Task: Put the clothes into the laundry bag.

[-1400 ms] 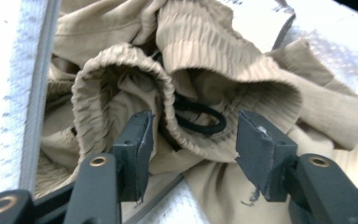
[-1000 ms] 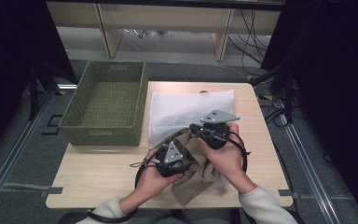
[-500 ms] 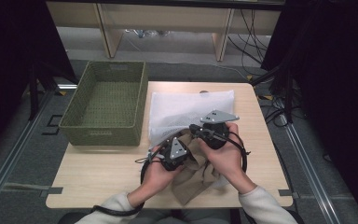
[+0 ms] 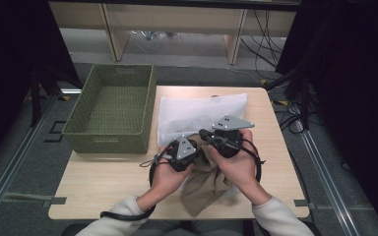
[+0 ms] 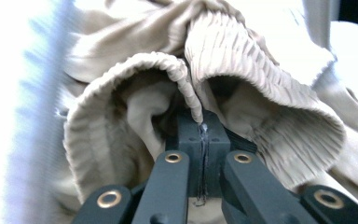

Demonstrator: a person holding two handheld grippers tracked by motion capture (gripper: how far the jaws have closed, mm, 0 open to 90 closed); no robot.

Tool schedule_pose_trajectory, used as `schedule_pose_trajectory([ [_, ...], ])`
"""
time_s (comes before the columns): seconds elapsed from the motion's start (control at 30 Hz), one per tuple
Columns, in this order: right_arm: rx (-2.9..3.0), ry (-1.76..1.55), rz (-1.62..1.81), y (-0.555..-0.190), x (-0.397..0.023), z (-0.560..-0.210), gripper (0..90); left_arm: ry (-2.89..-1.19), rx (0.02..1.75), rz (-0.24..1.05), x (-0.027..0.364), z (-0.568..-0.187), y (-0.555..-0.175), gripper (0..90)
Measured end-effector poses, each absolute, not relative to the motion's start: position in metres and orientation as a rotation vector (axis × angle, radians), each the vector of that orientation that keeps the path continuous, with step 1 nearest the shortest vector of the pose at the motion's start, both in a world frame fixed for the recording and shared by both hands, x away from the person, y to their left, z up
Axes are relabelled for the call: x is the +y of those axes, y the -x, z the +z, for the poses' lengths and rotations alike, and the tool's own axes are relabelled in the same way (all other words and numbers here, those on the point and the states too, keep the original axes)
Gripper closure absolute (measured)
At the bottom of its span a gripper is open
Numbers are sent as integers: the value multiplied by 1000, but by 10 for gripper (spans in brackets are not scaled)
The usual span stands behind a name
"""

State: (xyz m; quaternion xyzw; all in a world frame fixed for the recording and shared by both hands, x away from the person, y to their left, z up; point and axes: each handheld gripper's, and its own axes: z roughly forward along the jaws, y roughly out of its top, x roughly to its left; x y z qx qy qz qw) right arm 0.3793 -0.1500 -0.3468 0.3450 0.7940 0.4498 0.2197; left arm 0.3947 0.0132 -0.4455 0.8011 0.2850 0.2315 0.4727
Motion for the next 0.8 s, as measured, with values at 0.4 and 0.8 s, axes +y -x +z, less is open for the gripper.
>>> schedule_pose_trajectory([
  [0.4, 2141, -1015, 1279, -381, -156, -344, 892, -1947, 710, 791, 16, -439, -426, 887],
  [0.8, 2178, -1007, 1229, -388, -158, -352, 891, -2009, 675, 685, 27, -456, -411, 629],
])
